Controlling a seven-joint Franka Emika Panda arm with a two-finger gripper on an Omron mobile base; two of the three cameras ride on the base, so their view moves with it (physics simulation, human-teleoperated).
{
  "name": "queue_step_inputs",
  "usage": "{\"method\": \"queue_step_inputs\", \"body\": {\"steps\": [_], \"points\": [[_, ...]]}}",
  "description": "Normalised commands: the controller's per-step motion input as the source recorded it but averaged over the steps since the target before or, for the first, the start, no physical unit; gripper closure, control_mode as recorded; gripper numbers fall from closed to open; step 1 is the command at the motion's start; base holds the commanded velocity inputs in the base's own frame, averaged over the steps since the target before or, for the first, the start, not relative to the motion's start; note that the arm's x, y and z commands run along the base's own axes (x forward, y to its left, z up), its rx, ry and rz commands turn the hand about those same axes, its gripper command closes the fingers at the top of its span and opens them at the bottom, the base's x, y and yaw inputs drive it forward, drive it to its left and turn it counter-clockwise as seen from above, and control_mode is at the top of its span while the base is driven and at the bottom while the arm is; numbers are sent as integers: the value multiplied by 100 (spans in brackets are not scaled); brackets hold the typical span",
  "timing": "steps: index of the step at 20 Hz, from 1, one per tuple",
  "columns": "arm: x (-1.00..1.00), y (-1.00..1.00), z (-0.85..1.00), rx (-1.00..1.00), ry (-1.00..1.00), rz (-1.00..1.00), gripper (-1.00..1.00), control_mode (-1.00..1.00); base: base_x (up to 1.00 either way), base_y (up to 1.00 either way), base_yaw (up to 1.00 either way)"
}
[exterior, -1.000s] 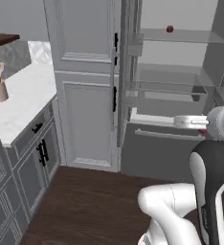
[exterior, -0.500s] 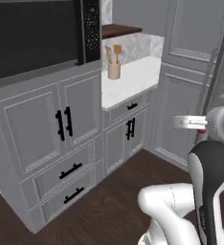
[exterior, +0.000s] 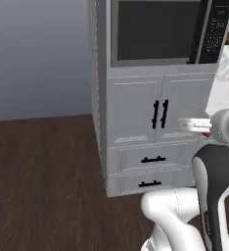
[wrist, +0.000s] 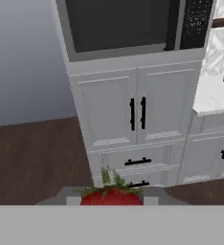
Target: Take the strawberry from the fridge and place it on top of the pancake, located on the dining counter.
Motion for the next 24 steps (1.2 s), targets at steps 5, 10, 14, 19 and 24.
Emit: {"method": "queue_step_inputs", "body": {"steps": [5, 10, 14, 19, 24], "points": [[0, 0, 0, 0, 0, 0, 100, 100, -16, 0, 100], [0, 0, 0, 0, 0, 0, 100, 100, 13, 1, 88], [0, 0, 0, 0, 0, 0, 100, 100, 100, 0, 39], [0, 0, 0, 0, 0, 0, 100, 100, 100, 13, 29], [0, 0, 0, 0, 0, 0, 100, 100, 100, 34, 15]]}}
